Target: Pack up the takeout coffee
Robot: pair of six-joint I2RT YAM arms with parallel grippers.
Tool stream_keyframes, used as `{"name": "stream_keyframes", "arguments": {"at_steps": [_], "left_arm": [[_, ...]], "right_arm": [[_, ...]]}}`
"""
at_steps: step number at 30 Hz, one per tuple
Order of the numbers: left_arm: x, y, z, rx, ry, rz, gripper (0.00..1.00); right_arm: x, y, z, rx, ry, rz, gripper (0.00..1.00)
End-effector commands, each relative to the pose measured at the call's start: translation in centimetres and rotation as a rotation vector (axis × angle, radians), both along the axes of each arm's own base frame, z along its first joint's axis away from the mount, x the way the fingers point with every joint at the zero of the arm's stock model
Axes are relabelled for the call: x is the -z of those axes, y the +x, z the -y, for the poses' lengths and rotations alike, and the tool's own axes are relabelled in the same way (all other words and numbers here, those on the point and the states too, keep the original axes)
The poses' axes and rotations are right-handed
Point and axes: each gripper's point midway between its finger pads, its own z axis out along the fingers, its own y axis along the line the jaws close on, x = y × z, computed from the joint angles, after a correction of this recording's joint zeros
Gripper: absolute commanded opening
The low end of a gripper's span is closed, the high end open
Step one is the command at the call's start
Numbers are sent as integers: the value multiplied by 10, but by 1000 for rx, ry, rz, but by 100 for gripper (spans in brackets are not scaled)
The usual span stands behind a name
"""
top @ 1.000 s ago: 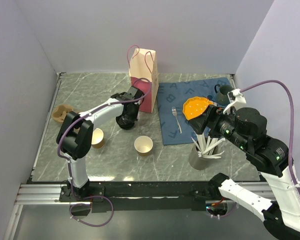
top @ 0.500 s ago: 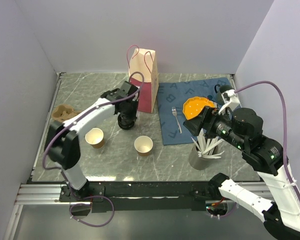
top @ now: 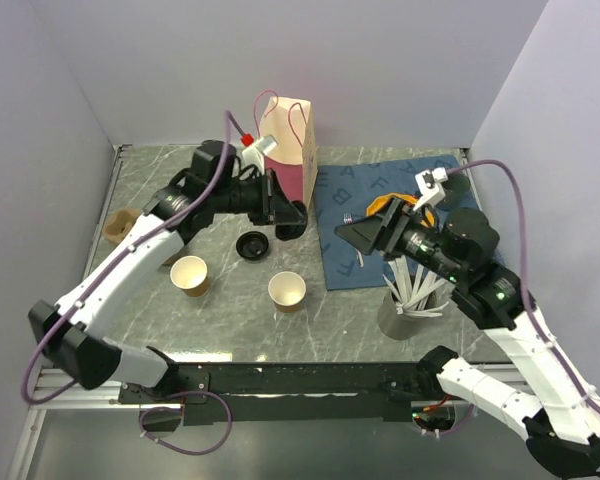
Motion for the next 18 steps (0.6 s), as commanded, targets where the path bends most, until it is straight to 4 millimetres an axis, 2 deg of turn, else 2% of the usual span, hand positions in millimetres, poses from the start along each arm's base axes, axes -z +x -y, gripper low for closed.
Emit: {"name": "stream_keyframes", "arguments": {"at_steps": [1, 2, 3, 4, 6, 7, 11, 12, 14, 18], "left_arm": [[-86, -34, 9, 109, -341, 59, 7], [-93, -35, 7, 104, -368, 68, 8], [-109, -37, 5, 111, -422, 122, 9], [-114, -43, 2, 110, -456, 100, 9], [-131, -50, 0, 126, -536, 113, 11], [-138, -54, -2, 139, -562, 123, 12], [-149, -57, -3, 144, -624, 85, 12], [-150, -57, -3, 145, -640, 55, 12], [-161, -59, -5, 156, -682, 71, 12], [-163, -57, -3, 160, -701, 40, 13]], "right_arm": [[-44, 2, -16, -44, 243, 86, 83], [-47, 3, -15, -37, 269, 89, 83], [-39, 4, -17, -40, 277, 87, 81], [-53, 3, -16, -45, 320, 143, 79], [-53, 3, -18, -59, 357, 165, 73], [-65, 2, -19, -73, 391, 216, 72], [-77, 0, -24, -115, 398, 280, 65], [-87, -6, -25, -146, 389, 313, 63], [-89, -6, -30, -179, 344, 368, 62], [-95, -8, -32, -205, 260, 458, 61]]}}
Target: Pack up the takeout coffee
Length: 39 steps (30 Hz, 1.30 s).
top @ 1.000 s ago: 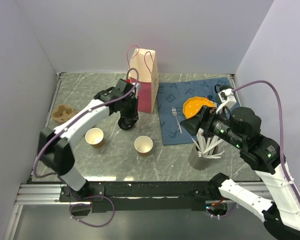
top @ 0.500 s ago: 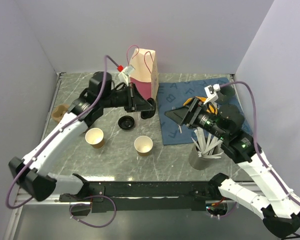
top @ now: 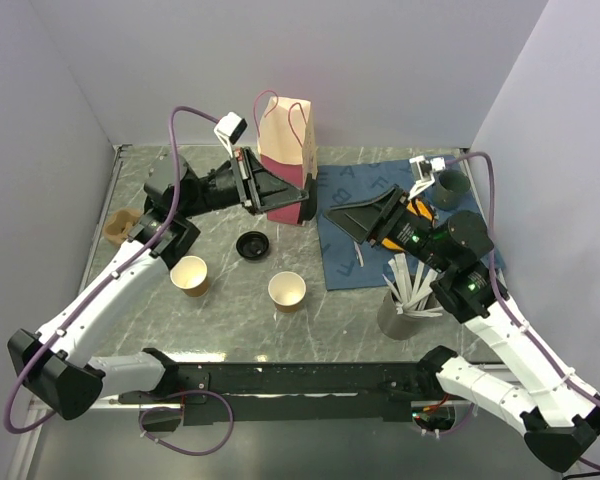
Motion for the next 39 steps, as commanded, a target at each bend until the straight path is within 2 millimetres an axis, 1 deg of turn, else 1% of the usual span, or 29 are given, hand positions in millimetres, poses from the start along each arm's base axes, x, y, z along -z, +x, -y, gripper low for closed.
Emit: {"name": "stream_keyframes", "arguments": {"at_steps": [1, 2, 5, 8, 12, 13, 14, 17, 18, 19, 21, 25, 28, 30, 31, 34, 35, 36, 37, 38, 39], "left_arm": [[-26, -9, -4, 43, -95, 23, 13], [-28, -10, -4, 45, -102, 26, 13], [-21, -7, -3, 44, -103, -3, 13], [-21, -7, -3, 52, -132, -19, 13], [-16, -4, -1, 57, -132, -40, 13], [-17, -4, -2, 57, -137, -40, 13], [-17, -4, -2, 57, -139, -39, 13], [-16, -2, -1, 51, -139, -45, 13], [-15, -3, -2, 52, -140, -50, 13], [-15, -2, -2, 50, -143, -52, 13], [-14, -2, -2, 49, -144, -53, 13], [-13, 0, -1, 44, -145, -61, 12], [-10, 1, -1, 43, -145, -66, 12], [-12, 1, -1, 39, -148, -61, 13], [-13, 2, -1, 36, -150, -60, 13], [-12, 3, 0, 39, -145, -60, 15], [-12, 3, 0, 40, -145, -57, 16], [-11, 4, 0, 32, -141, -59, 26], [-7, 5, 1, 25, -125, -74, 32], [-3, 8, 1, 12, -111, -81, 38], [-3, 10, 0, -16, -98, -49, 46]], "right_arm": [[-42, -11, 5, 2, -19, 238, 61], [-42, -10, 6, 13, -29, 260, 61], [-45, -9, 6, 17, -41, 282, 61], [-45, -9, 2, 0, -58, 294, 58], [-48, -5, 0, 2, -68, 311, 58], [-45, -3, -3, -3, -75, 302, 57], [-48, -2, -4, -6, -74, 303, 56], [-45, 0, -12, -34, -84, 292, 54], [-47, 0, -13, -37, -85, 294, 53], [-45, 4, -14, -27, -93, 284, 52], [-44, 4, -15, -27, -99, 278, 48], [-39, 6, -18, -36, -104, 254, 47], [-38, 3, -21, -53, -105, 258, 46], [-35, 3, -22, -56, -111, 253, 44], [-33, 3, -23, -57, -114, 245, 42], [-33, 2, -23, -62, -111, 246, 26], [-34, 3, -23, -62, -111, 248, 11], [-35, 2, -24, -65, -111, 254, 2], [-33, 2, -24, -68, -121, 250, 0], [-38, 2, -24, -69, -120, 253, 0], [-36, 2, -25, -72, -128, 245, 0]]}}
